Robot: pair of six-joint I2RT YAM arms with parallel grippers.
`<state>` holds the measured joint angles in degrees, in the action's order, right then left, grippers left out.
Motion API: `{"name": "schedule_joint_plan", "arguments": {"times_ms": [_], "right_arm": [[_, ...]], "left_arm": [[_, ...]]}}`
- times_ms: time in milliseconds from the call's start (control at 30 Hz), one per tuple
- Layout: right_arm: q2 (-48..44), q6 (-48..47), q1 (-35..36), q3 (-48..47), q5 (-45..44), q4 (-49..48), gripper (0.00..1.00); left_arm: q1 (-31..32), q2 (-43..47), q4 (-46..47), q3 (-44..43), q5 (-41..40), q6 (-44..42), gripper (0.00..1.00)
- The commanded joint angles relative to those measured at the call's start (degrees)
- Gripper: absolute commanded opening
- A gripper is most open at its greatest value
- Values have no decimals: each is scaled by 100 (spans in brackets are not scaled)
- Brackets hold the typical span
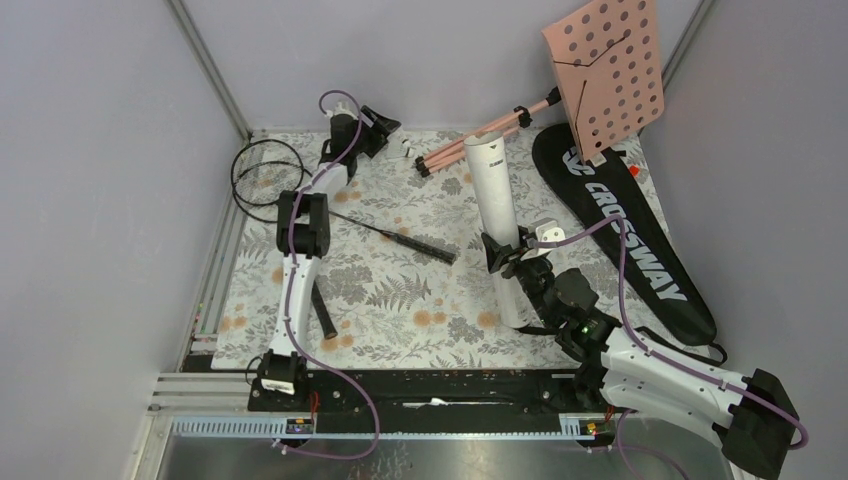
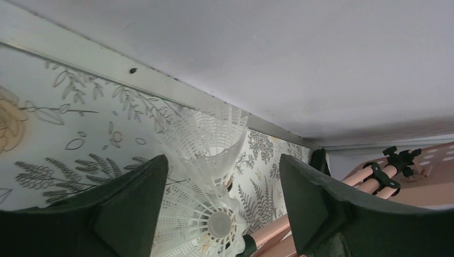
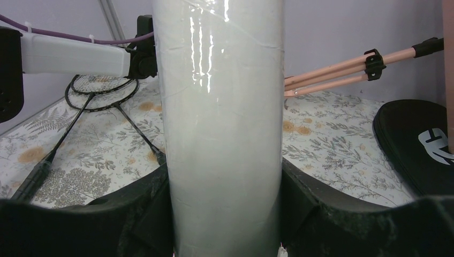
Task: Pack up the badminton gear
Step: Pick up the shuttlecock at the center of the board.
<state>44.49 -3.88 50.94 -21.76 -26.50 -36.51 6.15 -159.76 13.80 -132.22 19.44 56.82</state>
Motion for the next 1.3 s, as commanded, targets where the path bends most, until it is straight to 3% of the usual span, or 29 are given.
{"name": "schedule_joint_plan", "arguments": {"times_ms": [0, 233, 500, 700, 867, 1100, 1267], "right_arm": [[-59, -66, -51, -61, -171, -401, 26], [17, -11, -49, -70, -108, -401, 27], [221, 6, -49, -155, -33, -412, 27], [310, 9, -45, -193, -22, -392, 27], [312, 18, -51, -197, -22, -374, 27], [368, -3, -49, -230, -43, -327, 27], [363, -32, -49, -221, -98, -317, 28]], "left_arm": [[100, 272, 635, 110, 265, 53, 74], [114, 986, 134, 910, 230, -516, 55], [114, 1503, 133, 1566, 372, -576, 38], [114, 1643, 125, 1733, 428, -546, 35], [167, 1331, -412, 1222, 443, -719, 37], [292, 926, -349, 723, 713, -669, 40], [398, 905, -889, 460, 473, -966, 42]]}}
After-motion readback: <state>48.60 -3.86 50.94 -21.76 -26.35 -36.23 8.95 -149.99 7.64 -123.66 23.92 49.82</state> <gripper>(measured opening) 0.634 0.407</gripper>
